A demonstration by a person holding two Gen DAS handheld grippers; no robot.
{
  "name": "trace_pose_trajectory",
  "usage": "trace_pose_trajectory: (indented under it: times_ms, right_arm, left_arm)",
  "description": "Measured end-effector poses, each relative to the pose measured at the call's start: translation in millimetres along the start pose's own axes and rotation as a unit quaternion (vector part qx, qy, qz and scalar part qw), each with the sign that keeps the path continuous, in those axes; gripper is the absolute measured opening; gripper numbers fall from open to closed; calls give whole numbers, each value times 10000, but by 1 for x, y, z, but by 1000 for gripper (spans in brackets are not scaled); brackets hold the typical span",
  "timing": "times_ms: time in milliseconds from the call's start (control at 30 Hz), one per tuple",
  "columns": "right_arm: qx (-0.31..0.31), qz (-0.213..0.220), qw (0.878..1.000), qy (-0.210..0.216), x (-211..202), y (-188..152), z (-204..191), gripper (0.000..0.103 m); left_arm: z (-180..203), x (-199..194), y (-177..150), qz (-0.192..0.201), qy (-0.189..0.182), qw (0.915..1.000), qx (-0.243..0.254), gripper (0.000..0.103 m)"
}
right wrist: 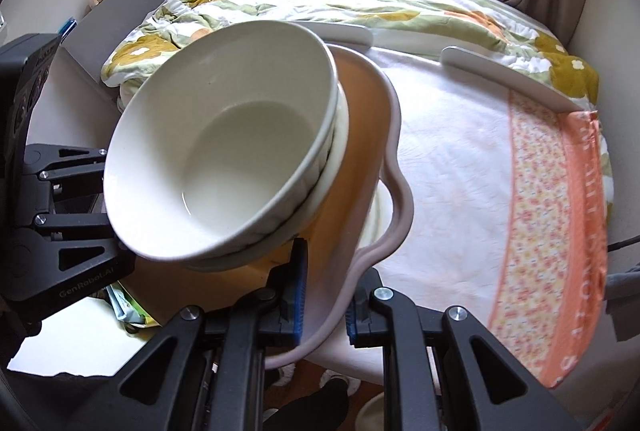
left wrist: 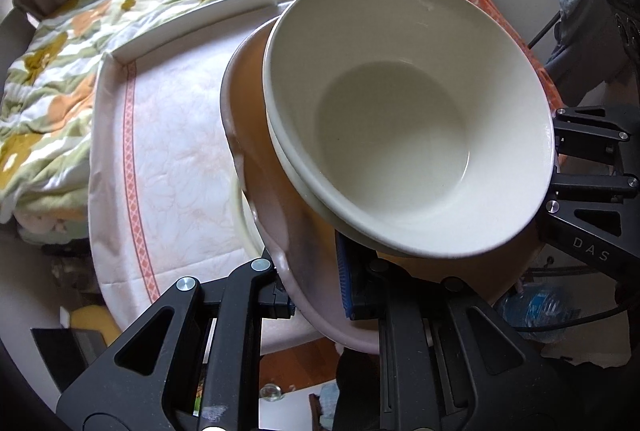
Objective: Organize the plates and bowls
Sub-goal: 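Grasp the pink bowl rim with the left gripper and lower the bowl stack onto the plates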
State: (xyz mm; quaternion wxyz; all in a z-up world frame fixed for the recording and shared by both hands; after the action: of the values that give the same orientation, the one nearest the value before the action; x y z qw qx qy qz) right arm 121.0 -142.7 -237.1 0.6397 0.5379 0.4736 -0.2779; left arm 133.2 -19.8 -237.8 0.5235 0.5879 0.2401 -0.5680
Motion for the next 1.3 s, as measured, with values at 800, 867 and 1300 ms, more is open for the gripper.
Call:
trace_pose_trajectory:
  times_ms: [800,867,1300]
  right_arm:
    - [392,-161,9991,-42,47,-17,-6,15]
    - [409,-184,9990,-55,46,-17,-6,15]
    - [1077,-246,9935,-255,42,-19,-3,15]
  left_arm:
    - [-17,48,-11,58,186,9997,-177,11]
    - [-17,48,-11,60,244,9995,-200,13]
    - [-13,48,-14,107,636,9945,-831,16]
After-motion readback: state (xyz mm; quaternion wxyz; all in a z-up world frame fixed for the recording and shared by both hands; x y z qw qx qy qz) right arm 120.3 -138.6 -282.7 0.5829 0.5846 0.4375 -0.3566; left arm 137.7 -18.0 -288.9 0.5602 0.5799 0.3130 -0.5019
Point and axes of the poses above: each gripper's, at about its wrist camera, not at the fingertips, and x roughly the way its jaws point, z to its right, y to its top, the point moved 2 cm from there along x, roughly the way its jaws point, and after that the axes turned 9 degrees about -y, right-handed, at the moved point
